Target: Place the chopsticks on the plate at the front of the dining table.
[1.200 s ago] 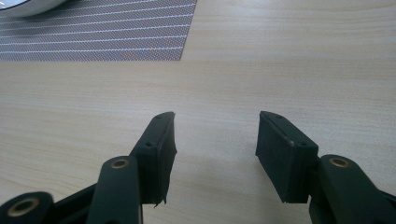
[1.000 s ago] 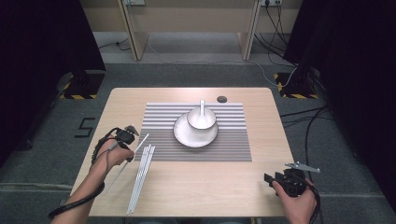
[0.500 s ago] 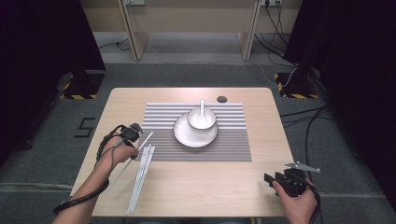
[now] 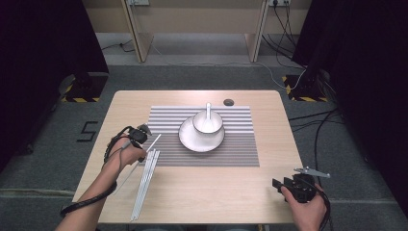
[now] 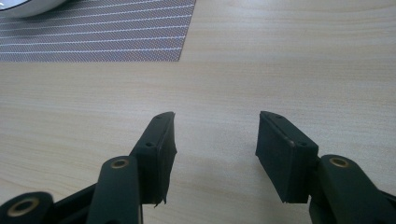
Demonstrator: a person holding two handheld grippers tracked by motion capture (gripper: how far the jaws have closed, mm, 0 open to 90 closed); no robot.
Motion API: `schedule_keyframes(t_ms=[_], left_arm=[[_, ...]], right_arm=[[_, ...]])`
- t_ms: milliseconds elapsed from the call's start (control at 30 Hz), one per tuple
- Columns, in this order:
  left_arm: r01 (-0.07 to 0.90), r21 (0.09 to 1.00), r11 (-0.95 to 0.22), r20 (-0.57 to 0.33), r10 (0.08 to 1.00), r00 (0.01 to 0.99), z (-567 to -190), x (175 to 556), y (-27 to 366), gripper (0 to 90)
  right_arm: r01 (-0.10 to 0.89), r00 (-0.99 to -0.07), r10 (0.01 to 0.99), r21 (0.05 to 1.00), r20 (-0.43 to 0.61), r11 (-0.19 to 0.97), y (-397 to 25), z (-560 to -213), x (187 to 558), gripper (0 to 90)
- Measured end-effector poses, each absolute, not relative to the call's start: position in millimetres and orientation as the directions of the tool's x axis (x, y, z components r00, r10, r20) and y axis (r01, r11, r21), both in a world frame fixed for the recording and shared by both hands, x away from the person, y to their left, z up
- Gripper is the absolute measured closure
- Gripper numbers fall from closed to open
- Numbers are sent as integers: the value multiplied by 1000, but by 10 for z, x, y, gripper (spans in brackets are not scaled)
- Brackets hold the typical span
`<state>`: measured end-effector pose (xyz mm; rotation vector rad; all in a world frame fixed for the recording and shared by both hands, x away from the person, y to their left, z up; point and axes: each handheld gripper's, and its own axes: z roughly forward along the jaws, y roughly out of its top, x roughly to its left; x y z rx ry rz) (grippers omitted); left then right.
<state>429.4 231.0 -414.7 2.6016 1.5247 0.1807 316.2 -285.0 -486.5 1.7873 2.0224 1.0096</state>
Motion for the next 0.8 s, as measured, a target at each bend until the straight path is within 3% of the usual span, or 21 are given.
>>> schedule_keyframes(t_ms=[800], left_arm=[[856, 166, -489, 42, 871, 489, -4121, 4384, 2219, 847]], right_arm=[[768, -210, 945, 641, 251, 0, -2844, -4867, 3164, 473]])
